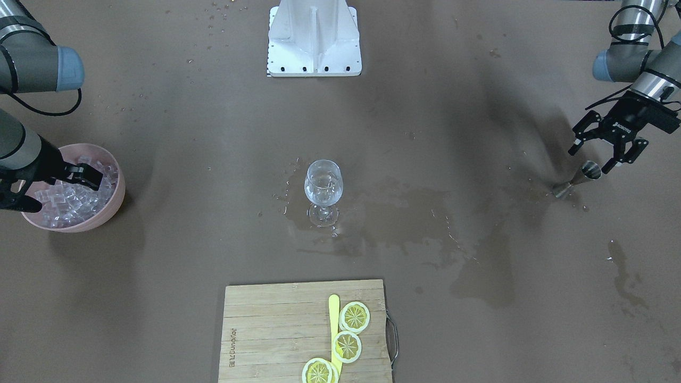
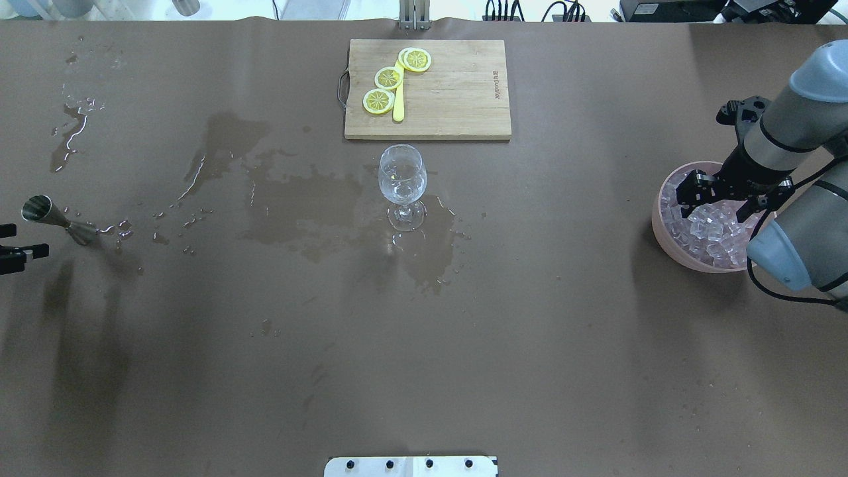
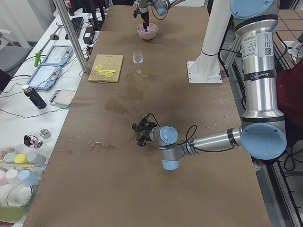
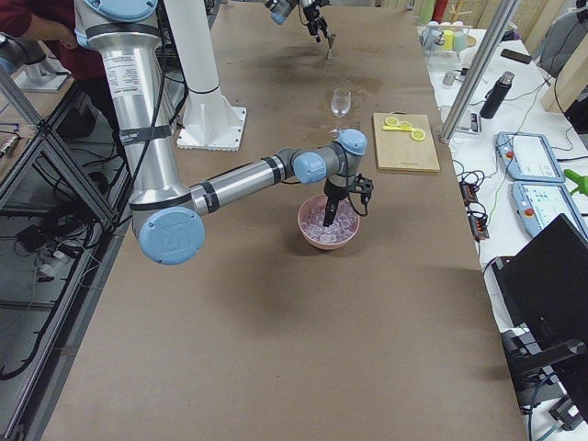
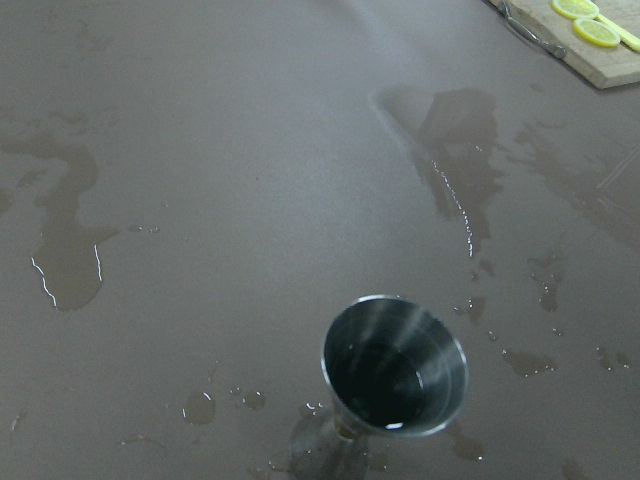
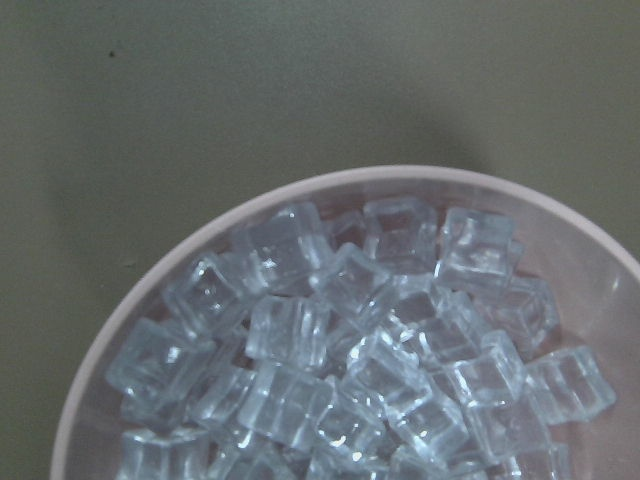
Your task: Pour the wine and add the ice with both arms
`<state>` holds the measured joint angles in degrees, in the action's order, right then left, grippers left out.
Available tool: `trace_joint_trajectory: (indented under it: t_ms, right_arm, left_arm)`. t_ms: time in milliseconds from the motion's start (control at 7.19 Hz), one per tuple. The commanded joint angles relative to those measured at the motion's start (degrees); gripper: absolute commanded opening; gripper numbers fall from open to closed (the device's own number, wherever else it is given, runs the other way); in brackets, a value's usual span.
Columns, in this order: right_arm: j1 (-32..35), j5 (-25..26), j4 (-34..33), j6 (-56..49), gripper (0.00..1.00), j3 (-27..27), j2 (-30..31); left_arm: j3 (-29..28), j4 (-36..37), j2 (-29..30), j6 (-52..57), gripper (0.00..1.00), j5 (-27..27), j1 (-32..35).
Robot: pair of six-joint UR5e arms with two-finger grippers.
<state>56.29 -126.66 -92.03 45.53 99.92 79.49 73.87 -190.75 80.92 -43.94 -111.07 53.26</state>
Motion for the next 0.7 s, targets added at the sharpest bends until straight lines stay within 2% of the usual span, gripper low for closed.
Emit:
trace_joint_trajectory:
  t_ms: [0, 278, 556]
  right_arm:
    - [-0.7, 0.4, 0.0, 0.3, 0.93, -0.4, -0.1]
    - [-0.8, 0.5, 0.0, -0.1, 0.91, -1.6, -0.4]
    - [-0.7, 0.6, 0.0, -0.2, 0.83, -1.7, -0.3]
  left_arm:
    - [-1.1, -3.0, 0.3, -1.1, 0.98, 5.1, -3.1]
    - [-1.2, -6.2, 0.4, -1.0, 0.98, 8.1, -3.4]
    - [-2.2, -6.4, 0.6, -0.7, 0.98, 12.4, -5.2]
